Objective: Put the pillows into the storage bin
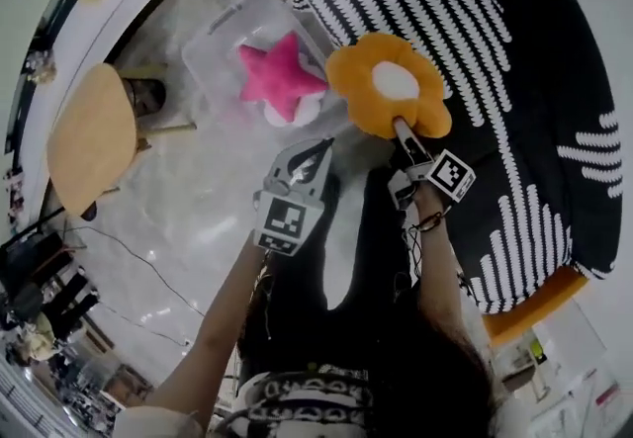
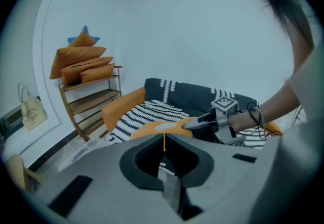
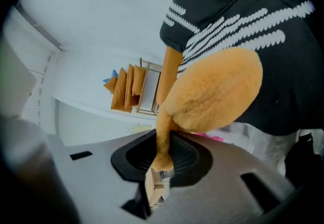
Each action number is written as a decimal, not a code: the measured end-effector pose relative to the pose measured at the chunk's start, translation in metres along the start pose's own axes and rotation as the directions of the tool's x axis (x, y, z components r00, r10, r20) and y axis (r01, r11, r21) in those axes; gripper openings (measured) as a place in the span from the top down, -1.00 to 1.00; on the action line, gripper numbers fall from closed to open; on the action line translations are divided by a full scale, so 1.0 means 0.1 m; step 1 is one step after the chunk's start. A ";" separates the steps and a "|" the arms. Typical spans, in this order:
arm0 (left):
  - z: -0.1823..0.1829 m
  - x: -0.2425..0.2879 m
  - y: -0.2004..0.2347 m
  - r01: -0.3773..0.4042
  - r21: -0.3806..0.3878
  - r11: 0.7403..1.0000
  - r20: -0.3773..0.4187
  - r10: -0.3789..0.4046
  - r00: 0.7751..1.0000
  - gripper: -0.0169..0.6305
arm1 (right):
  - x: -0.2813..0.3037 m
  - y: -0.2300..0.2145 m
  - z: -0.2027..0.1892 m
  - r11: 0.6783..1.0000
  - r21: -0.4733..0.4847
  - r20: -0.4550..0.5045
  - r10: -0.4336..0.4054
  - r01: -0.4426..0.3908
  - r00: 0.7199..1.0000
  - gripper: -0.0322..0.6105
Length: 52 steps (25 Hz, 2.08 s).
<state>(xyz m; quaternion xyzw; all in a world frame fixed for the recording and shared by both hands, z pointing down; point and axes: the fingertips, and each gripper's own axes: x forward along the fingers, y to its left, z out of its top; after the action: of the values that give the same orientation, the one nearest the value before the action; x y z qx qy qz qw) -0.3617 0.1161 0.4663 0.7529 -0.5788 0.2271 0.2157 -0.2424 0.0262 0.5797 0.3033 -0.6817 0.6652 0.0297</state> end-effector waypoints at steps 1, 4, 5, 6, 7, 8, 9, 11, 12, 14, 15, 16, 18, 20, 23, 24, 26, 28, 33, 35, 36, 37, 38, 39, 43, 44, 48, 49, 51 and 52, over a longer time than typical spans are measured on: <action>-0.10 -0.16 0.18 -0.019 -0.005 1.000 -0.004 0.019 1.000 0.91 | 0.18 0.11 -0.18 1.000 -0.011 -0.027 0.013 -0.013 1.000 0.70; -0.43 -0.63 0.69 -0.077 -0.019 0.997 -0.025 0.076 0.997 0.92 | 0.71 0.38 -0.74 0.999 -0.034 -0.107 0.030 -0.034 0.994 0.70; -0.55 -0.77 0.85 -0.099 -0.027 0.995 -0.034 0.098 0.995 0.92 | 0.87 0.43 -0.94 0.999 -0.035 -0.137 0.014 -0.019 0.991 0.70; -0.67 -0.90 1.00 -0.124 -0.041 0.991 -0.042 0.122 0.992 0.91 | 1.04 0.48 -1.14 0.999 -0.039 -0.167 0.017 -0.024 0.986 0.70; -0.79 -1.02 1.13 -0.151 -0.060 0.987 -0.046 0.149 0.988 0.91 | 1.22 0.53 -1.33 0.998 -0.048 -0.197 0.041 -0.052 0.980 0.70; -0.90 -1.14 1.26 -0.179 -0.086 0.980 -0.047 0.175 0.983 0.91 | 1.38 0.58 -1.50 0.994 -0.062 -0.225 0.072 -0.088 0.972 0.70; -1.00 -1.26 1.36 -0.203 -0.115 0.972 -0.047 0.199 0.979 0.91 | 1.54 0.61 -1.65 0.991 -0.079 -0.251 0.088 -0.111 0.964 0.70; -1.19 -1.47 1.55 -0.243 -0.174 0.954 -0.052 0.238 0.970 0.91 | 1.80 0.63 -1.94 0.987 -0.121 -0.308 0.062 -0.104 0.949 0.70; -1.27 -1.56 1.61 -0.259 -0.197 0.946 -0.059 0.252 0.966 0.91 | 1.92 0.62 -2.08 0.985 -0.148 -0.340 0.034 -0.090 0.940 0.69; -1.44 -1.72 1.67 -0.280 -0.225 0.933 -0.077 0.269 0.960 0.91 | 2.08 0.53 -2.36 0.976 -0.212 -0.408 -0.042 -0.050 0.912 0.65; -1.50 -1.78 1.67 -0.285 -0.235 0.929 -0.084 0.272 0.959 0.92 | 2.12 0.45 -2.49 0.968 -0.250 -0.441 -0.092 -0.024 0.893 0.59; -1.54 -1.83 1.67 -0.286 -0.246 0.926 -0.087 0.273 0.958 0.91 | 2.14 0.36 -2.59 0.955 -0.295 -0.469 -0.148 0.003 0.871 0.49; -1.56 -1.90 1.72 -0.284 -0.267 0.921 -0.082 0.271 0.959 0.91 | 2.18 0.22 -2.74 0.922 -0.386 -0.514 -0.248 0.037 0.821 0.39; -1.59 -1.94 1.82 -0.283 -0.285 0.916 -0.074 0.274 0.959 0.91 | 2.24 0.18 -2.87 0.898 -0.438 -0.548 -0.296 0.033 0.782 0.06; -1.68 -1.90 1.87 -0.286 -0.309 0.907 -0.068 0.278 0.958 0.91 | 2.27 0.15 -2.95 0.887 -0.461 -0.566 -0.301 0.008 0.767 0.07; -1.70 -1.87 1.86 -0.283 -0.313 0.906 -0.066 0.277 0.959 0.91 | 2.26 0.13 -2.95 0.888 -0.461 -0.565 -0.295 0.002 0.771 0.07; -1.72 -1.79 1.86 -0.275 -0.309 0.910 -0.060 0.270 0.961 0.92 | 2.26 0.13 -2.92 0.891 -0.454 -0.556 -0.276 -0.008 0.784 0.08; -1.69 -1.73 1.88 -0.265 -0.299 0.917 -0.050 0.262 0.964 0.92 | 2.26 0.19 -2.86 0.893 -0.449 -0.543 -0.255 -0.021 0.800 0.09; -1.47 -1.66 1.89 -0.236 -0.260 0.936 -0.025 0.238 0.971 0.91 | 2.04 0.56 -2.71 0.901 -0.428 -0.512 -0.178 -0.070 0.840 0.14; -1.33 -1.60 1.85 -0.211 -0.231 0.950 -0.008 0.215 0.977 0.92 | 1.88 0.72 -2.61 0.906 -0.414 -0.490 -0.144 -0.085 0.860 0.16; -1.24 -1.56 1.83 -0.195 -0.214 0.957 0.002 0.200 0.980 0.91 | 1.79 0.79 -2.55 0.908 -0.409 -0.476 -0.129 -0.090 0.870 0.17; -1.16 -1.52 1.79 -0.178 -0.196 0.964 0.012 0.184 0.983 0.92 | 1.68 0.86 -2.49 0.909 -0.405 -0.462 -0.115 -0.094 0.879 0.17; -1.07 -1.49 1.76 -0.161 -0.178 0.971 0.023 0.168 0.986 0.91 | 1.58 0.93 -2.44 0.910 -0.403 -0.447 -0.102 -0.098 0.889 0.18; -0.99 -1.46 1.72 -0.145 -0.160 0.976 0.034 0.152 0.988 0.92 | 1.47 1.00 -2.38 0.911 -0.401 -0.429 -0.089 -0.101 0.899 0.18; -0.69 -1.41 1.55 -0.085 -0.106 0.991 0.069 0.093 0.993 0.91 | 1.03 1.31 -2.16 0.912 -0.398 -0.330 -0.040 -0.100 0.943 0.21; -0.64 -1.41 1.50 -0.071 -0.100 0.993 0.072 0.078 0.994 0.91 | 0.91 1.39 -2.10 0.912 -0.399 -0.302 -0.031 -0.097 0.953 0.21; -0.49 -1.40 1.24 -0.003 -0.068 0.998 0.061 0.007 0.998 0.91 | 0.43 1.64 -1.90 0.912 -0.403 -0.192 -0.003 -0.076 0.981 0.26; -0.46 -1.40 1.16 0.015 -0.051 0.999 0.057 -0.012 0.998 0.92 | 0.32 1.69 -1.86 0.914 -0.399 -0.168 0.004 -0.072 0.986 0.26; -0.39 -1.41 1.00 0.050 -0.010 0.999 0.048 -0.050 0.998 0.92 | 0.08 1.76 -1.79 0.919 -0.389 -0.125 0.012 -0.060 0.992 0.26; -0.35 -1.42 0.91 0.067 0.011 0.998 0.043 -0.067 0.997 0.91 | -0.03 1.78 -1.76 0.921 -0.386 -0.106 0.013 -0.053 0.994 0.26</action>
<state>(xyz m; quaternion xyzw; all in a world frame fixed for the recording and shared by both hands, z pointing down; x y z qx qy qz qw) -0.4855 0.2248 0.4165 0.7777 -0.5566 0.2062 0.2072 -0.3842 0.1784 0.4403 0.2455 -0.8026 0.5319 0.1125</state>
